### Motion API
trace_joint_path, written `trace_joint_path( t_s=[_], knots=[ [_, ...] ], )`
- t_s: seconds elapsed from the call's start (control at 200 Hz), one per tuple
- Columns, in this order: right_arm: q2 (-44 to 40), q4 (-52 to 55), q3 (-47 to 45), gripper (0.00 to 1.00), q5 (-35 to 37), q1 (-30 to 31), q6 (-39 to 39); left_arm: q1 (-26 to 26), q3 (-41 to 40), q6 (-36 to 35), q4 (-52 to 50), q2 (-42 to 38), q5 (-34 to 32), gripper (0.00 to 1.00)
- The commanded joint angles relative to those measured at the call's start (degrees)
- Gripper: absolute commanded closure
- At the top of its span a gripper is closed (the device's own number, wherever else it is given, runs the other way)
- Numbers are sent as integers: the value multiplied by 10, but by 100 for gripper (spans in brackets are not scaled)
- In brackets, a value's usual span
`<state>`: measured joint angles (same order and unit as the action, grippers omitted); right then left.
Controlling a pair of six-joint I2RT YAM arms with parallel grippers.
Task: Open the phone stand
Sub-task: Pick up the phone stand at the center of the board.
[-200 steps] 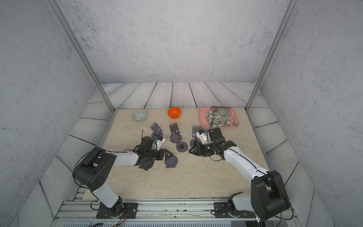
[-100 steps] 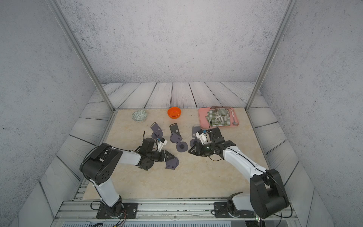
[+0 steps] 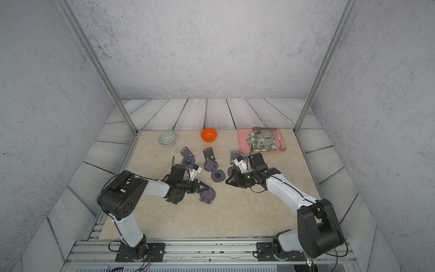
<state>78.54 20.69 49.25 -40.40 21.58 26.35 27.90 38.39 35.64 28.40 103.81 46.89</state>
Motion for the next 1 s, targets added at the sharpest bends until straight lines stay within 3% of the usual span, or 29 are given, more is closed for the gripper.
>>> trace_joint_path(
  t_s=[0.0, 0.14, 0.24, 0.375, 0.505, 0.646, 0.996],
  knots=[
    [-1, 6, 20, 62, -1, 3, -4, -1, -15, 19, -31, -23, -16, 100],
    [-21, 19, 21, 62, -16, 2, 0, -3, -20, 94, -13, -111, 8, 100],
    [-42, 22, 18, 61, -26, 3, 8, -5, 6, 121, -54, -192, 20, 100],
    [-73, 4, 19, 61, -33, 18, 38, -7, 44, 169, -98, -283, 1, 100],
    [-103, -28, 28, 60, -32, 50, 75, -7, 48, 237, -66, -337, -19, 100],
    [-116, -44, 45, 59, -30, 81, 94, -7, 53, 266, -53, -371, -38, 100],
    [-122, -121, 38, 55, -47, 110, 140, -7, 64, 254, -80, -394, -35, 100]
  ],
)
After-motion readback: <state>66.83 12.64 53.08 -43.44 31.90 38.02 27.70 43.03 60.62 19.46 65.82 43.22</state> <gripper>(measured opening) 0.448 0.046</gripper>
